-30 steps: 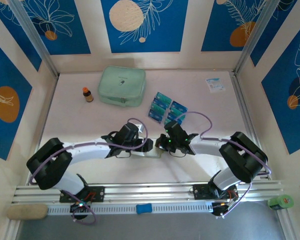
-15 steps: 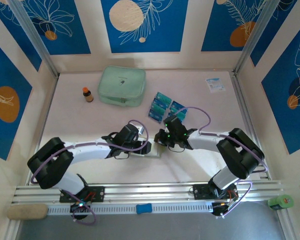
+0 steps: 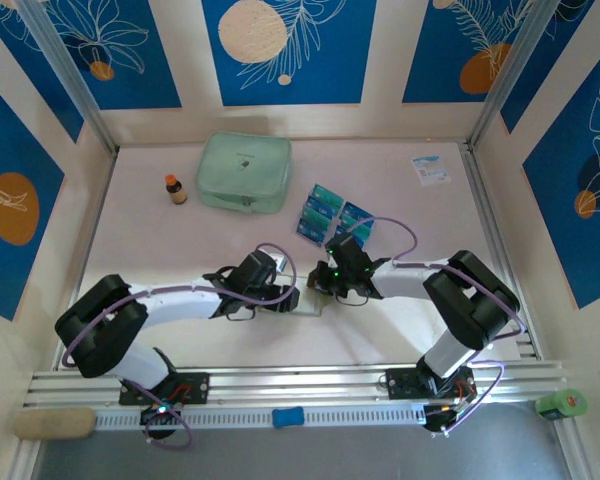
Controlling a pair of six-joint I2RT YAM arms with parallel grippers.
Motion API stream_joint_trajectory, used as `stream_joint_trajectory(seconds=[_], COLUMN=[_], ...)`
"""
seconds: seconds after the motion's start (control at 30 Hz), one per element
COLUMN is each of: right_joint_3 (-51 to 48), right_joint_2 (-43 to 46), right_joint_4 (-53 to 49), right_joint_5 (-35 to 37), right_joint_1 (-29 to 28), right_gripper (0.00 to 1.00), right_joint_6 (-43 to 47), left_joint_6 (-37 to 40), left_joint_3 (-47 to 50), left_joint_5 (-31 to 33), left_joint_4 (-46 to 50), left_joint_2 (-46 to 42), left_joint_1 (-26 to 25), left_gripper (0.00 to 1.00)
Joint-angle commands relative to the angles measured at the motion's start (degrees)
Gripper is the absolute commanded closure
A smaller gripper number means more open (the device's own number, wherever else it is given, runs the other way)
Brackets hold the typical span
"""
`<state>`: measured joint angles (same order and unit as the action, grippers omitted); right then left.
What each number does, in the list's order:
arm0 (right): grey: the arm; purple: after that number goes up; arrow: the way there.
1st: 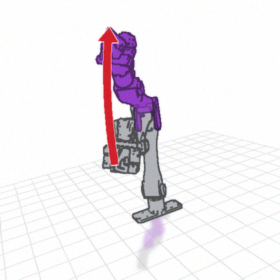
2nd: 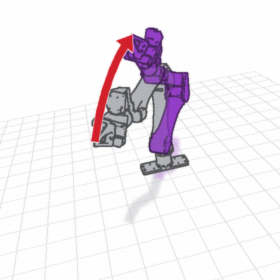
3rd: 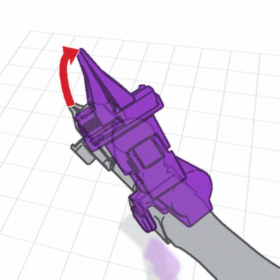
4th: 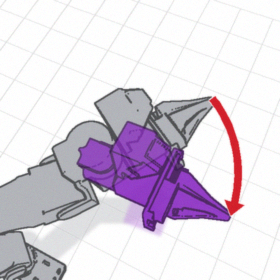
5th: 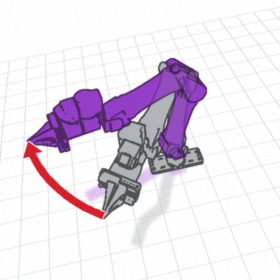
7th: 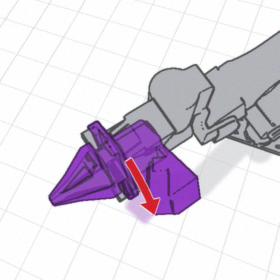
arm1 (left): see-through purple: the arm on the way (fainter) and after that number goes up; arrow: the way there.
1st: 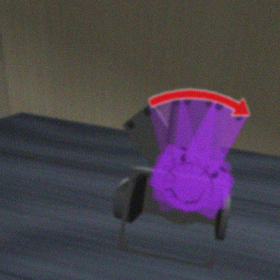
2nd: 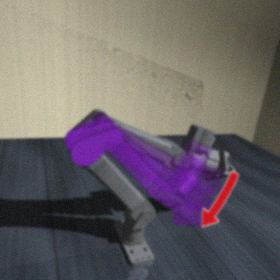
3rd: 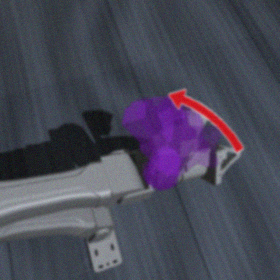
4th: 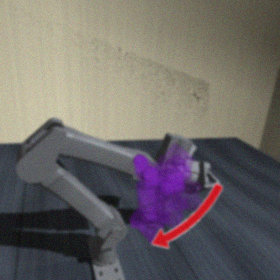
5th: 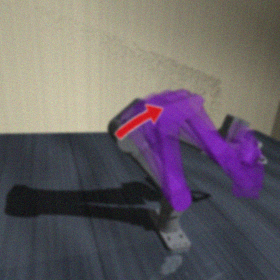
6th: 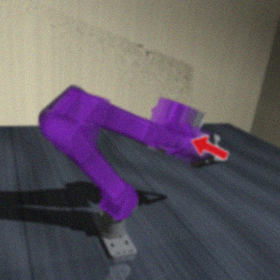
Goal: Put the credit cards into the card holder
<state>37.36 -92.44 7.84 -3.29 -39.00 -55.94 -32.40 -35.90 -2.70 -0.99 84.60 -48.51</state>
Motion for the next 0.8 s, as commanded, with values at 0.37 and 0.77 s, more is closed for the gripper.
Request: stream_joint_trajectory(seconds=[0.37,0.77], right_joint_3=[2.45,2.21], right_joint_2=[-3.51,1.78], right_joint_4=[0.60,-0.74], right_joint_5=[-2.22,-2.07], right_joint_1=[-2.83,-2.13], right_gripper=[1.00,0.82], right_joint_6=[-2.20,-2.15], left_joint_6=[1.08,0.46], left_joint_3=[1.90,4.78], left_joint_5=[1.91,2.79], left_joint_4=[-1.33,-3.03], left_joint_2=[1.08,2.79], left_joint_1=[0.26,0.20], left_gripper=[0.22,0.44])
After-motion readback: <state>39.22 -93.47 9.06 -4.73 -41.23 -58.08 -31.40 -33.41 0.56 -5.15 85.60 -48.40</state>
